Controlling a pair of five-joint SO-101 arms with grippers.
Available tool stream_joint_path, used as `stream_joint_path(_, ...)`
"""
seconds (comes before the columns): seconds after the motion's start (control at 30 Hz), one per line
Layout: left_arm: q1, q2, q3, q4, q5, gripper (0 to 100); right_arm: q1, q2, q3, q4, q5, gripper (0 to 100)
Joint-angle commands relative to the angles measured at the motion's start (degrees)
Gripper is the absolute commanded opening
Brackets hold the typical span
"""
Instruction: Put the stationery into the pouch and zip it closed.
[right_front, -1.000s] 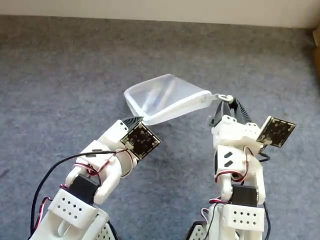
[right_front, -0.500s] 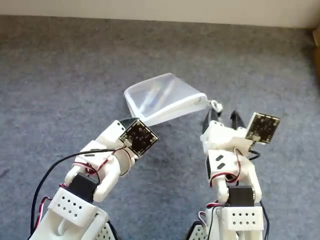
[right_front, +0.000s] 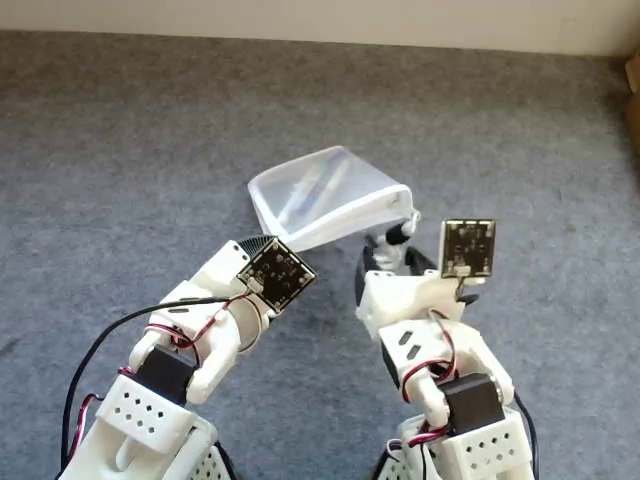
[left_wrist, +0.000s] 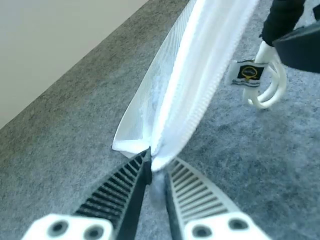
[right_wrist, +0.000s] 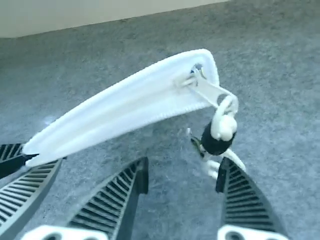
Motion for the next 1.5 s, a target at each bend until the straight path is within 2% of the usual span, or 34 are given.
stream_joint_path(0.0,-1.5,-0.7,-2.1,0.3,0.8,1,-1.2,-1.4,-4.3,0.3,-0.4,21.1)
stream_joint_path(0.13,-1.5,-1.4,-2.2,0.4,2.3,1,-1.2,-7.6,-3.8,0.3,3.0,21.0)
stream_joint_path(0.3,-1.5,-11.4,-0.1,3.2,5.2,1,-1.3,-21.6,0.0,1.4,6.5,21.0)
stream_joint_path(0.47,-1.2,-26.2,4.3,6.9,5.4,1,-1.3,-19.5,1.1,1.1,6.4,20.9)
stream_joint_path(0.6,-1.5,-34.8,5.3,9.8,8.4,1,-1.3,-19.2,1.1,1.1,6.2,20.9)
stream_joint_path(0.87,-1.6,-33.1,4.6,9.9,8.5,1,-1.3,-19.2,1.1,1.1,6.2,20.9)
stream_joint_path(1.2,-2.9,-33.1,5.1,10.2,9.8,27,-1.2,-19.2,1.6,-0.3,6.4,20.9)
stream_joint_path(1.3,-5.1,-33.1,4.6,10.3,13.6,28,-0.9,-19.2,3.0,-2.3,6.4,20.9)
stream_joint_path(1.47,-5.8,-33.1,4.6,10.0,14.1,28,-0.9,-19.2,5.2,-5.5,6.4,20.9)
